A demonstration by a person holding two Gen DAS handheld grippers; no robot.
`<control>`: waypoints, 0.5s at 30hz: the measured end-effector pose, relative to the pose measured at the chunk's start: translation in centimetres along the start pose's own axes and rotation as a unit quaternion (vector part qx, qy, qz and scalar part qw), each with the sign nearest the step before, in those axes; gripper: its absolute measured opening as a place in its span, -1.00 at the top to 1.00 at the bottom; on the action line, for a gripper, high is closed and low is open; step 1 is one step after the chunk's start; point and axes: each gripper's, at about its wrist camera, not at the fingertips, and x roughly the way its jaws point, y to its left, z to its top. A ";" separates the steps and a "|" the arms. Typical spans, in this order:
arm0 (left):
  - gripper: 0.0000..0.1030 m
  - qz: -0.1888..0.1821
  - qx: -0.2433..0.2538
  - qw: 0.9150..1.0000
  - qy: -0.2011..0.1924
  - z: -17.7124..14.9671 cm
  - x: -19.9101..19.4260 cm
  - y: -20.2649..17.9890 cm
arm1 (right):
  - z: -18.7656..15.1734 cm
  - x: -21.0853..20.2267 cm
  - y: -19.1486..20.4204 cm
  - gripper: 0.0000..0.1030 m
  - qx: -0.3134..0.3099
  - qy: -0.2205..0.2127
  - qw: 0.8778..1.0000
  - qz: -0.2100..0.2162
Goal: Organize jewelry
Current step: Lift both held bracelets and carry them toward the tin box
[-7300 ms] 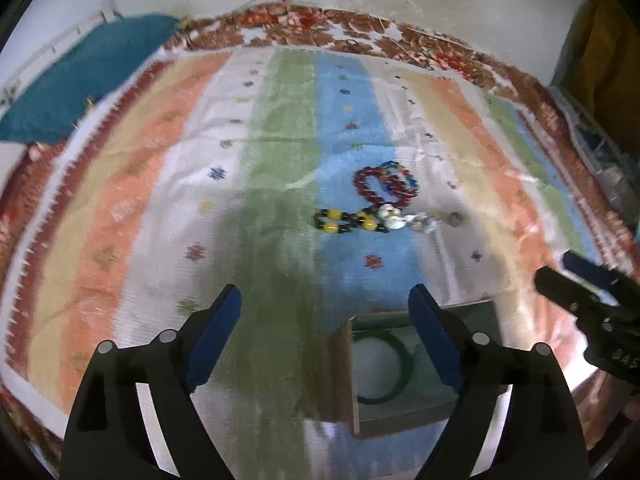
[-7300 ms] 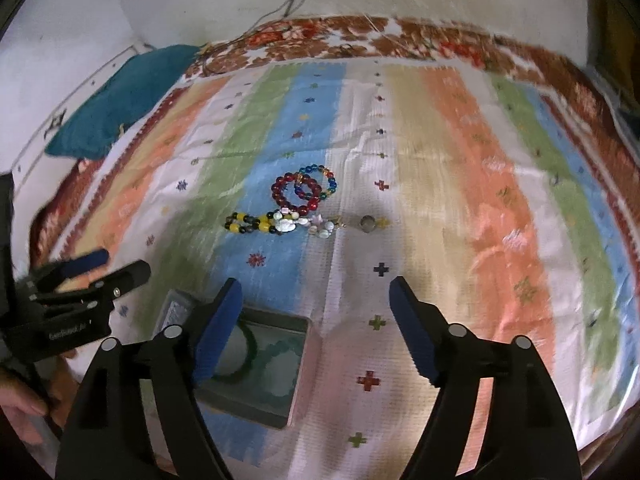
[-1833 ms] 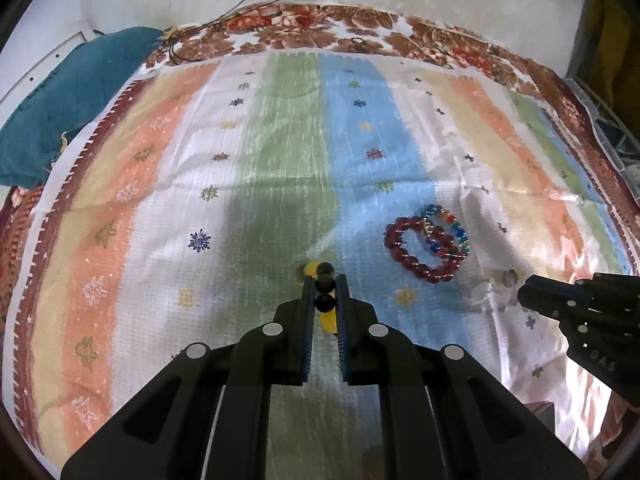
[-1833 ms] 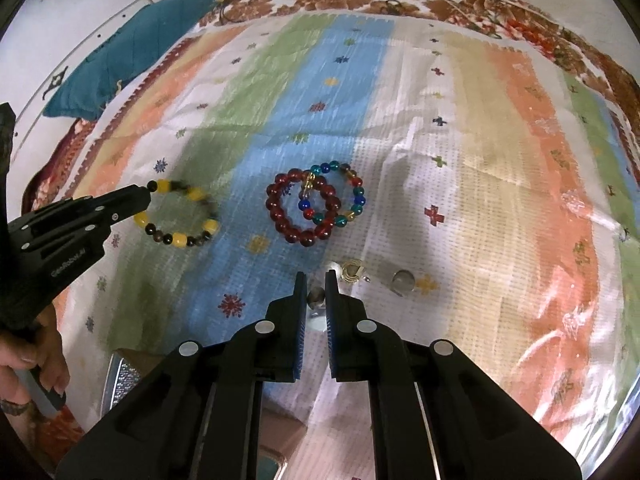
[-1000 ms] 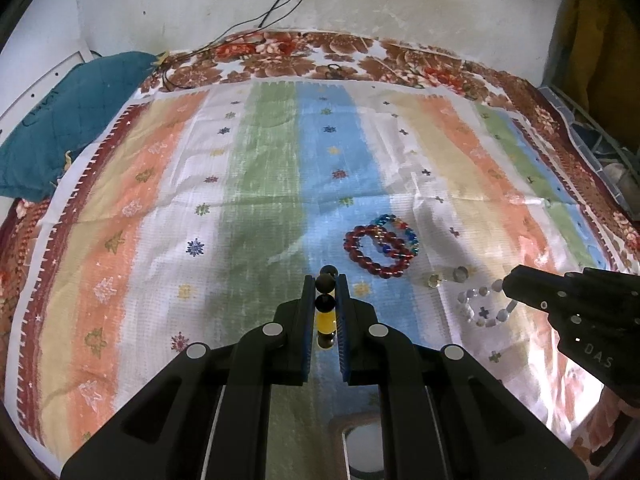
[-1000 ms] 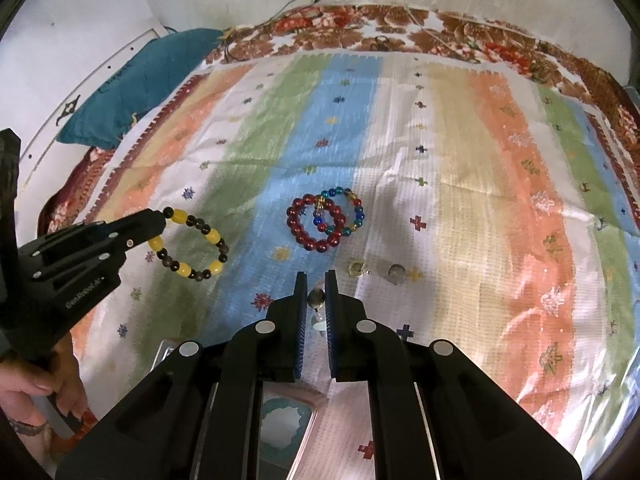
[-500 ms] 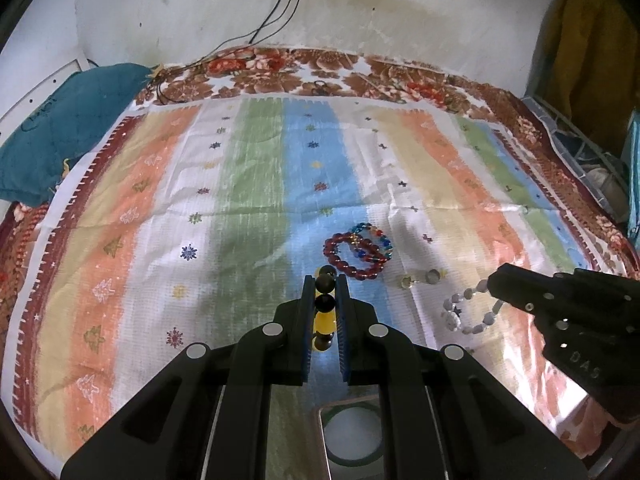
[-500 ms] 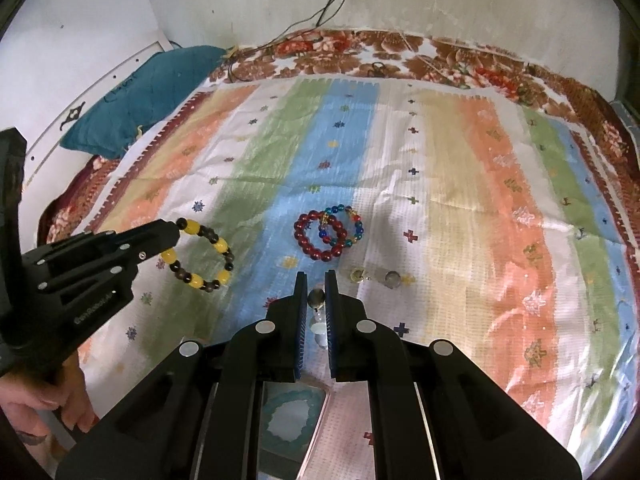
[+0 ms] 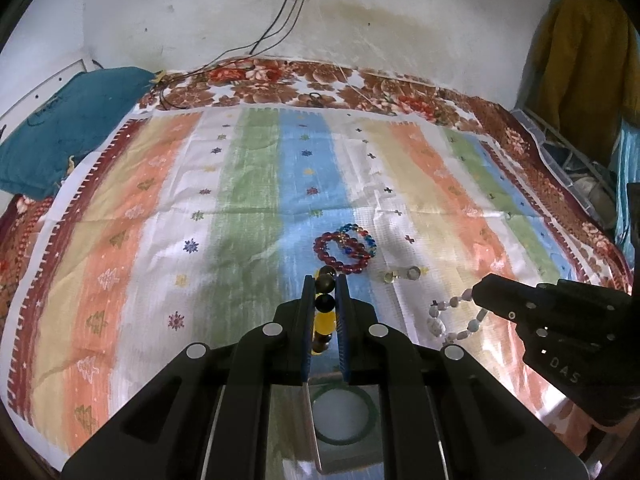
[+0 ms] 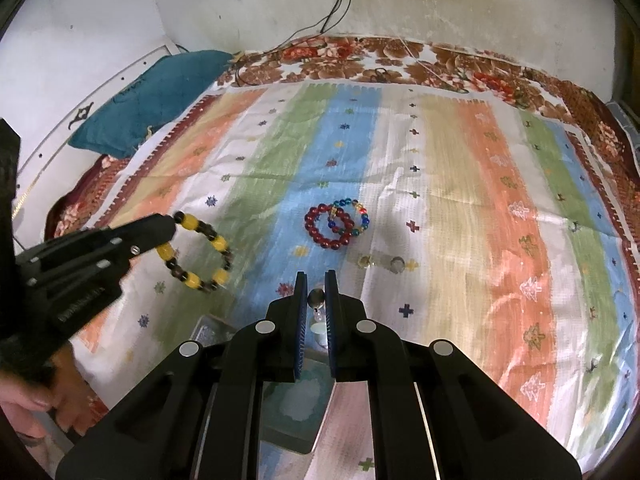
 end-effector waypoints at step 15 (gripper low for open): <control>0.82 -0.019 0.016 1.000 -0.013 -2.4 -2.5 -2.1 | -1.7 -2.6 1.7 0.81 -0.022 -0.017 1.000 0.015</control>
